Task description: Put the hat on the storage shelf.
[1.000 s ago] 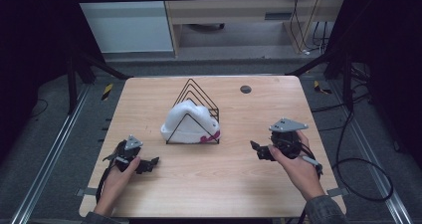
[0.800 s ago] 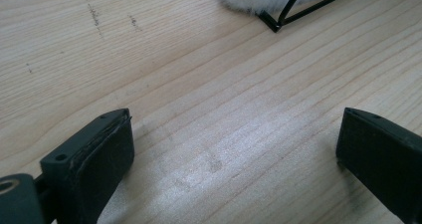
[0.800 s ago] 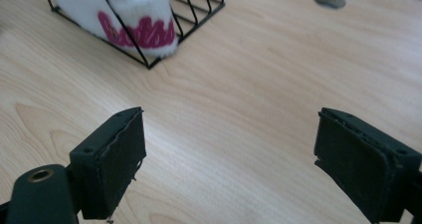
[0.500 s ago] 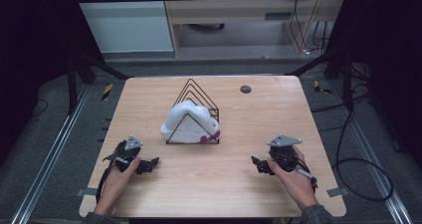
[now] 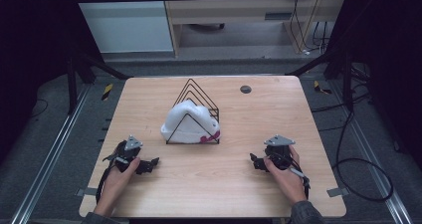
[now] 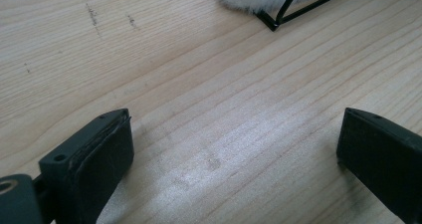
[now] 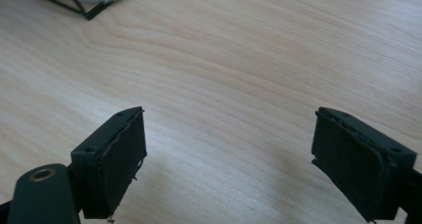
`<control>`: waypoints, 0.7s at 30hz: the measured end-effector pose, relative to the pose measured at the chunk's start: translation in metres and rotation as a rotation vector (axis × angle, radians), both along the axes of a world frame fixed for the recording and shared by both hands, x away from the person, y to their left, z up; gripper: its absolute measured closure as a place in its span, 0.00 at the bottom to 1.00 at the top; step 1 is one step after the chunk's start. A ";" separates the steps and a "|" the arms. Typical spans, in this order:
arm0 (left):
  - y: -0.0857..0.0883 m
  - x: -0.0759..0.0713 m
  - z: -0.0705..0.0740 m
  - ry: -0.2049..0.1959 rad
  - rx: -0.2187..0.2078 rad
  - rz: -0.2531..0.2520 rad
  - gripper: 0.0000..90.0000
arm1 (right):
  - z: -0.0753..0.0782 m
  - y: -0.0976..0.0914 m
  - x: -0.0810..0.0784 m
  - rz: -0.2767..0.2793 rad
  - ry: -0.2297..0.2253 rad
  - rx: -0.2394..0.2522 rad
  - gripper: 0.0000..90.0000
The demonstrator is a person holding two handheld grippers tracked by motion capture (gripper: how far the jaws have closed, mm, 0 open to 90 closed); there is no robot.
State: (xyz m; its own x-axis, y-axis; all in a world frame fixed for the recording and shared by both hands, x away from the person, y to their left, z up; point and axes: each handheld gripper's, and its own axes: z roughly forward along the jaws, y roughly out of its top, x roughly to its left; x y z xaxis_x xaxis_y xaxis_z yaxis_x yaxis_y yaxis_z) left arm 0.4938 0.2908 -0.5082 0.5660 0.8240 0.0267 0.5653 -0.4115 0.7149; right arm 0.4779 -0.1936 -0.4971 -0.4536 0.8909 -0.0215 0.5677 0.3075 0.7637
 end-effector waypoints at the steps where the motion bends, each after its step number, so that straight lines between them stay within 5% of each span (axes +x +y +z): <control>1: 0.000 0.000 0.000 0.000 0.000 0.000 0.01 | -0.001 -0.001 0.001 -0.012 -0.004 0.007 0.16; 21: 0.000 0.000 0.000 0.000 0.000 -0.007 0.00 | -0.014 -0.002 0.007 -0.103 0.037 0.006 0.13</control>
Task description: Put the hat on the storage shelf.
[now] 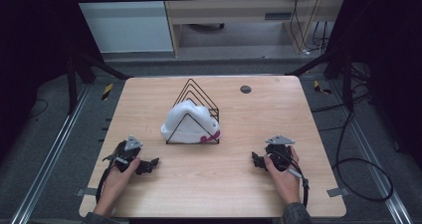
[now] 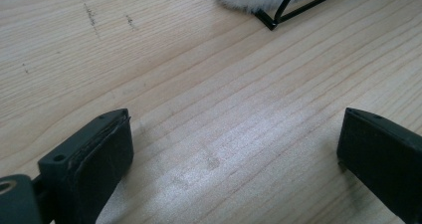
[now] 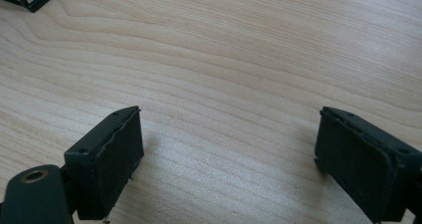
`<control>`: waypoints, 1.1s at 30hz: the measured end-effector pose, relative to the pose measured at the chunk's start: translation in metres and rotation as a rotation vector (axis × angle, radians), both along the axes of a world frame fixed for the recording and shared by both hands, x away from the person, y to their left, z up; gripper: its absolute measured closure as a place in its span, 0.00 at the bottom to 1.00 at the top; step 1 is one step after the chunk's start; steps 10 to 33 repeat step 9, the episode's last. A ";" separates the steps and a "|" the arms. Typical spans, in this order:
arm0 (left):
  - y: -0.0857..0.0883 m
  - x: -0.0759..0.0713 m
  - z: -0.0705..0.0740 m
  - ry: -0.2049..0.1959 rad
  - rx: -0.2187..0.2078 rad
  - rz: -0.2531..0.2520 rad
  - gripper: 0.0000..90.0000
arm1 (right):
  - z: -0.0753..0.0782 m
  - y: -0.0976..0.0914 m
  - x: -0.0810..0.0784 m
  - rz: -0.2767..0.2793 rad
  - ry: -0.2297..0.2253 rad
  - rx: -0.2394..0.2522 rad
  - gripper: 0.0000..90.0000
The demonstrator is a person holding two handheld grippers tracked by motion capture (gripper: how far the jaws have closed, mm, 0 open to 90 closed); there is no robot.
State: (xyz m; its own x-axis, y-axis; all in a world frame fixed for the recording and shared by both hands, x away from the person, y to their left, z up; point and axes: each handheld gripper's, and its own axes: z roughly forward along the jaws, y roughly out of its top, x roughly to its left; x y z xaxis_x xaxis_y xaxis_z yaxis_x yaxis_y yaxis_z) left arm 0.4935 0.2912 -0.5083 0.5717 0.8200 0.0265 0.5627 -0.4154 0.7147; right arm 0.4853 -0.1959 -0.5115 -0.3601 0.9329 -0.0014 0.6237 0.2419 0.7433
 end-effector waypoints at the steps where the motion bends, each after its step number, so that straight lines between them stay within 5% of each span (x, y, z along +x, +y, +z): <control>1: 0.000 0.000 0.000 0.000 0.000 0.000 0.00 | 0.000 0.000 0.000 0.000 0.000 0.000 0.13; 9: 0.000 0.000 0.000 0.000 0.000 -0.003 0.00 | 0.000 0.004 -0.005 -0.048 -0.003 0.001 0.13; 33: 0.000 0.000 0.000 0.000 0.000 -0.003 0.00 | 0.000 0.004 -0.005 -0.048 -0.003 0.001 0.13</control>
